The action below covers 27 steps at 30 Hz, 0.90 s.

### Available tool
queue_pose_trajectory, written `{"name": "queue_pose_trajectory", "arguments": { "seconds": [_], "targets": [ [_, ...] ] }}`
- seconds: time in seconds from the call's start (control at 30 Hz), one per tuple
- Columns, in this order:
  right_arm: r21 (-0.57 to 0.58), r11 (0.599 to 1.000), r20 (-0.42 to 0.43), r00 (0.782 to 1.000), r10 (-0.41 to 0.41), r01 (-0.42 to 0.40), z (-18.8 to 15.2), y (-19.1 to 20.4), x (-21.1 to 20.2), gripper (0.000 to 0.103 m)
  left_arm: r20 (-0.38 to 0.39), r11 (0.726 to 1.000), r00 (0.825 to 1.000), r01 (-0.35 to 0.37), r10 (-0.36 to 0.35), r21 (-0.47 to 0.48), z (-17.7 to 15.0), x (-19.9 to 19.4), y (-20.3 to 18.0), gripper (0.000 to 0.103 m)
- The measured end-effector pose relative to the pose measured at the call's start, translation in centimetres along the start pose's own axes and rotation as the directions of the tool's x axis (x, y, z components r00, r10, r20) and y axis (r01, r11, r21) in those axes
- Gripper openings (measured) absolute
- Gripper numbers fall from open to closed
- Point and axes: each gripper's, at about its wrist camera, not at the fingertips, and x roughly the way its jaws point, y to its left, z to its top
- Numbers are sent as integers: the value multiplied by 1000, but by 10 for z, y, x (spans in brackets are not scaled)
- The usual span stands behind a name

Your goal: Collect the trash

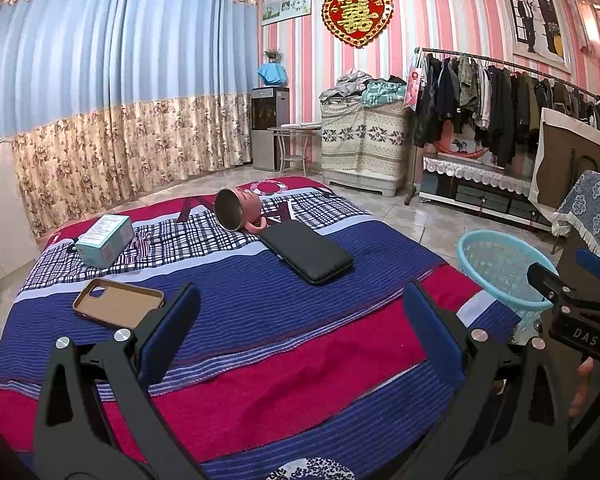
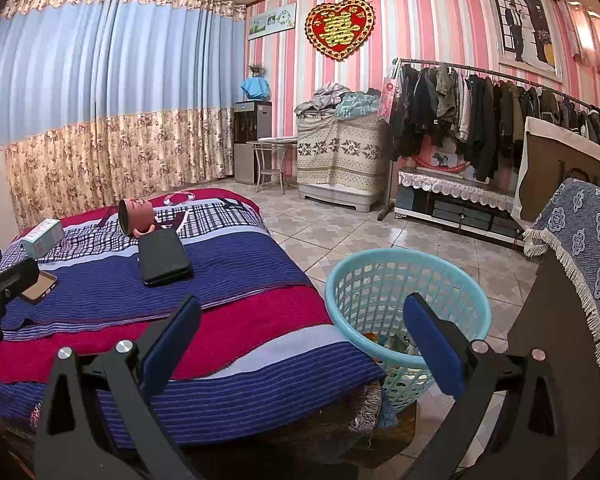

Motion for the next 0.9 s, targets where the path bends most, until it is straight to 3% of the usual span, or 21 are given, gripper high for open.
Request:
{"name": "queue_pose_trajectory", "arguments": {
  "seconds": [0.9],
  "targets": [
    [2,1000,0,1000,0,0,-5,2,-1,99,4,1000,1000,-5,5,5,2,1,2,98]
  ]
}}
